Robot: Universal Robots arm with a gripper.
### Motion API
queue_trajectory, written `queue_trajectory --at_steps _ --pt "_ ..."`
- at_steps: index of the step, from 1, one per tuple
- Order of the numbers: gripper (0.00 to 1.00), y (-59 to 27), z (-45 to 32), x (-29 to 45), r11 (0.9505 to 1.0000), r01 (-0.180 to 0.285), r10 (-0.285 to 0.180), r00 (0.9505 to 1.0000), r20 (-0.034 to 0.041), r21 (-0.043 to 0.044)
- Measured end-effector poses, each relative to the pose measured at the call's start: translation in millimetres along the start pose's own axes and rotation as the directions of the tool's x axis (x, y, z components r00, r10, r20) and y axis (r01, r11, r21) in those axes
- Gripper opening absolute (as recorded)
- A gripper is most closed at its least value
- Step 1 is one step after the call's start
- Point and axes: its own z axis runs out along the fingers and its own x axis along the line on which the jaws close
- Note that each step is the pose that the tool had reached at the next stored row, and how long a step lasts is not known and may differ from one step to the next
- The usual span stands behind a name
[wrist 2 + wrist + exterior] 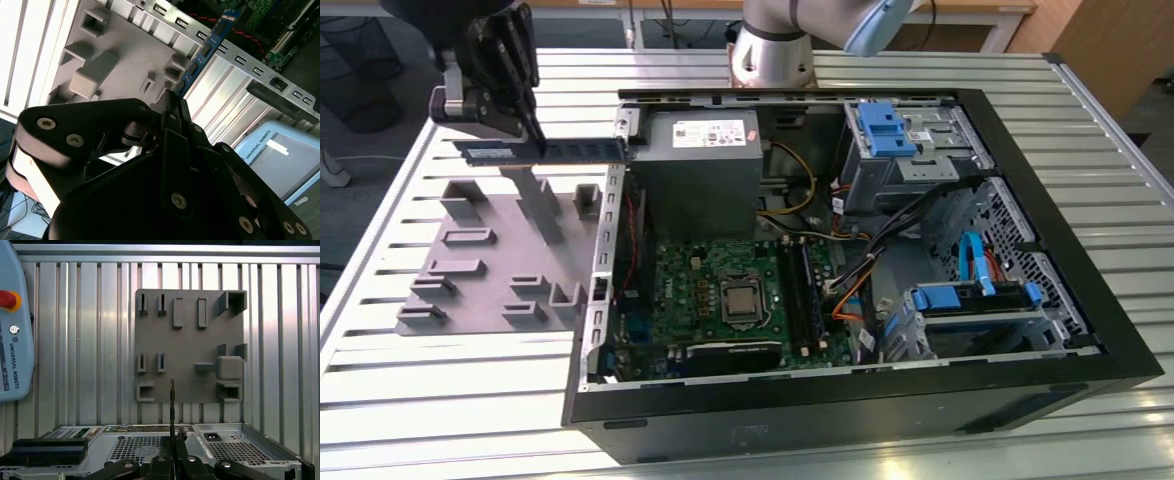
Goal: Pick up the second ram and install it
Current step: 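Pick up the second ram and move it above second insertion slot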
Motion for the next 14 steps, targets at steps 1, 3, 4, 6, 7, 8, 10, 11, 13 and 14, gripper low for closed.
queue_trajectory --at_steps 1,3,4,6,7,8,10,11,13,14 --pt "0.14 -1.0 -0.1 0.0 1.0000 0.000 0.000 1.0000 -0.0001 -0.0001" --pt "0.14 -2.8 0.0 0.0 1.0000 0.000 0.000 1.0000 0.0000 0.0000" --pt "0.14 -3.7 0.0 -0.1 1.0000 0.000 0.000 1.0000 0.0000 0.0001" --pt "0.14 -5.5 -0.1 -0.1 1.0000 0.000 0.000 1.0000 -0.0001 -0.0001" --pt "0.14 -6.4 -0.1 -0.1 1.0000 0.000 0.000 1.0000 -0.0001 0.0000" --pt "0.14 -7.4 -0.1 -0.1 1.0000 0.000 0.000 1.0000 -0.0001 -0.0001" --pt "0.14 -9.6 -0.1 -0.2 1.0000 0.000 0.000 1.0000 0.0000 0.0000" --pt "0.14 -10.7 -0.1 -0.2 1.0000 0.000 0.000 1.0000 -0.0001 0.0000" --pt "0.14 -13.0 -0.1 -0.2 1.0000 0.000 0.000 1.0000 0.0000 0.0000" --pt "0.14 -14.1 -0.2 -0.3 1.0000 0.000 0.000 1.0000 0.0000 0.0000"
